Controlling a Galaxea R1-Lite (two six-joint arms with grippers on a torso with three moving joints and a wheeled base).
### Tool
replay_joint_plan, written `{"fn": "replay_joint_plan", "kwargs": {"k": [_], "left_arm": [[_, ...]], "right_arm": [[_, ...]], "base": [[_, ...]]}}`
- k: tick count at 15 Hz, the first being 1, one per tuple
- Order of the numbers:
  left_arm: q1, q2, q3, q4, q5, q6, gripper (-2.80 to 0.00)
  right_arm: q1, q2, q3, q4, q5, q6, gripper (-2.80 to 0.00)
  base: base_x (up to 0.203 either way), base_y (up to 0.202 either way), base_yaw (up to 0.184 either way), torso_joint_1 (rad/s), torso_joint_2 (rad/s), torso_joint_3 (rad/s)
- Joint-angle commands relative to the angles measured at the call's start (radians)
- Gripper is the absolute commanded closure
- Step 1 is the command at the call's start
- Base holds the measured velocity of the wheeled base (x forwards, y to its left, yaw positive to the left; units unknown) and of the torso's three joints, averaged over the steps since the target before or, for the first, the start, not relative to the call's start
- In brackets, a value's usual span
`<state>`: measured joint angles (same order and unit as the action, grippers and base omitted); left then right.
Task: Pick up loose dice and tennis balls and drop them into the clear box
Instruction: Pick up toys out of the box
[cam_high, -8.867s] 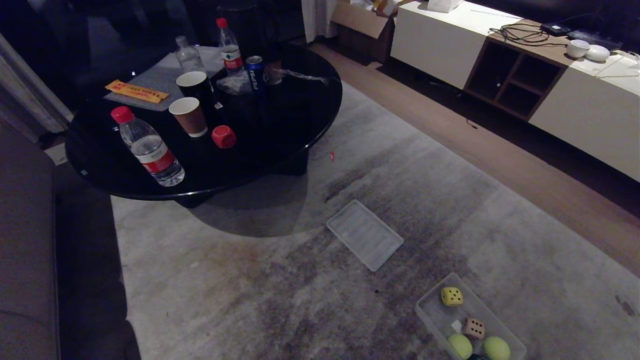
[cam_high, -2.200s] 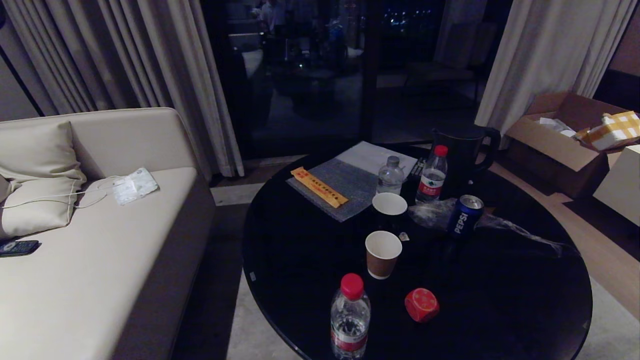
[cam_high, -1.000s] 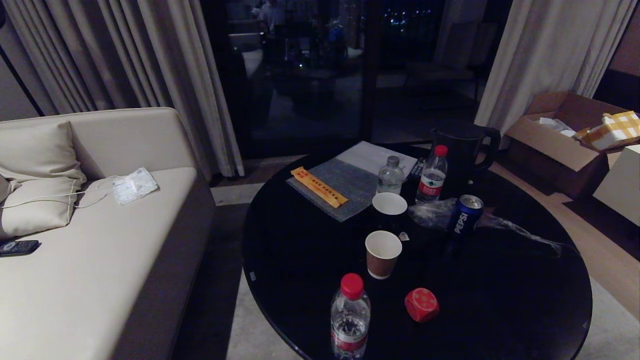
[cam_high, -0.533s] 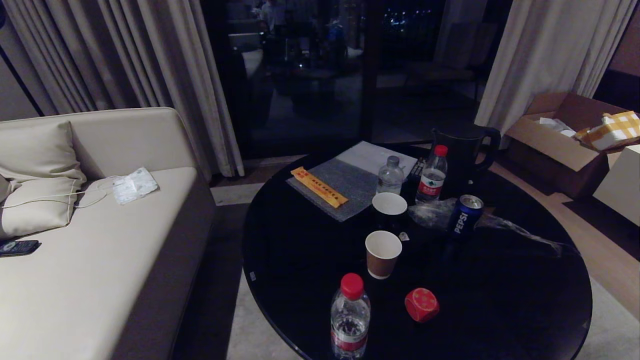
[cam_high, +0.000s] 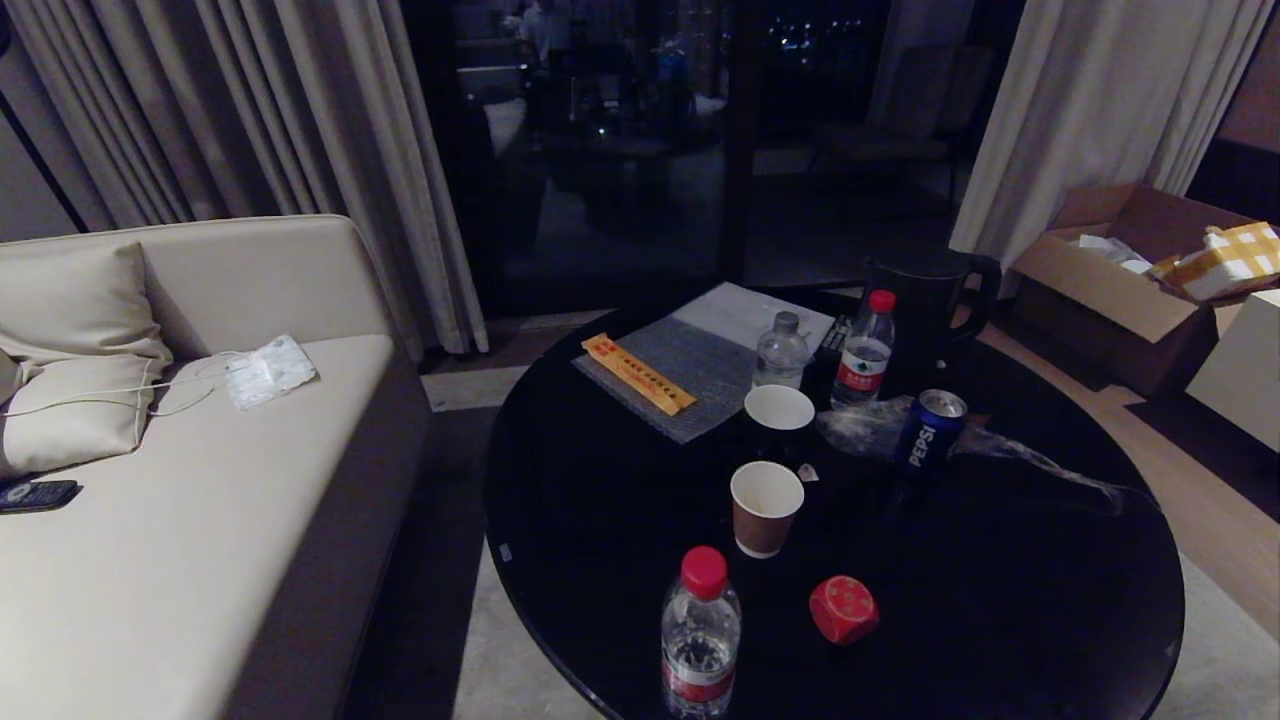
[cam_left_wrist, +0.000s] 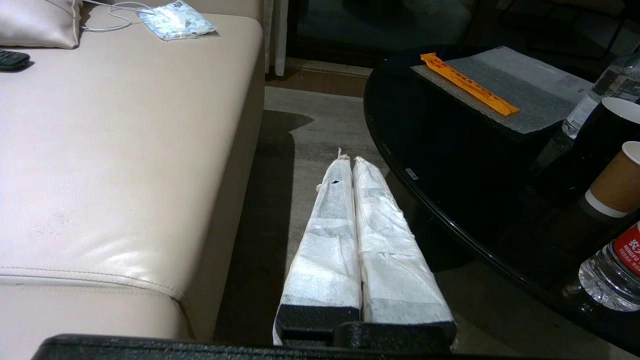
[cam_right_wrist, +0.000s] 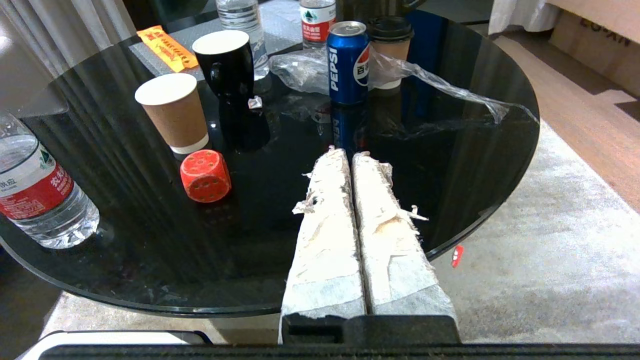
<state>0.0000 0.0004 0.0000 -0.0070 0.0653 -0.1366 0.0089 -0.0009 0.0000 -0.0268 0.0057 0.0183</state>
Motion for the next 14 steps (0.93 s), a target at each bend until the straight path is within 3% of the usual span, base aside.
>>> {"fn": "replay_joint_plan", "kwargs": {"k": [1,5,14], "left_arm": [[0.000,0.001,0.000,-0.001,0.001,-0.001,0.00],[0.000,0.001,0.000,-0.001,0.001,-0.001,0.00],[0.000,0.000,0.000,0.001,0.001,0.000,0.00]], "right_arm": [[0.000,0.002,0.009,-0.001,0.000,0.000,0.00],[0.000,0.001,0.009,0.001,0.000,0.000,0.00],[0.000,0.001,0.009,-0.001,0.000,0.002,0.00]], "base": [[0.000,0.000,0.000,0.000,0.00,0.000],[0.000,0.000,0.000,0.000,0.00,0.000],[-0.002,-0.003,0.073,0.003,0.00,0.001]]}}
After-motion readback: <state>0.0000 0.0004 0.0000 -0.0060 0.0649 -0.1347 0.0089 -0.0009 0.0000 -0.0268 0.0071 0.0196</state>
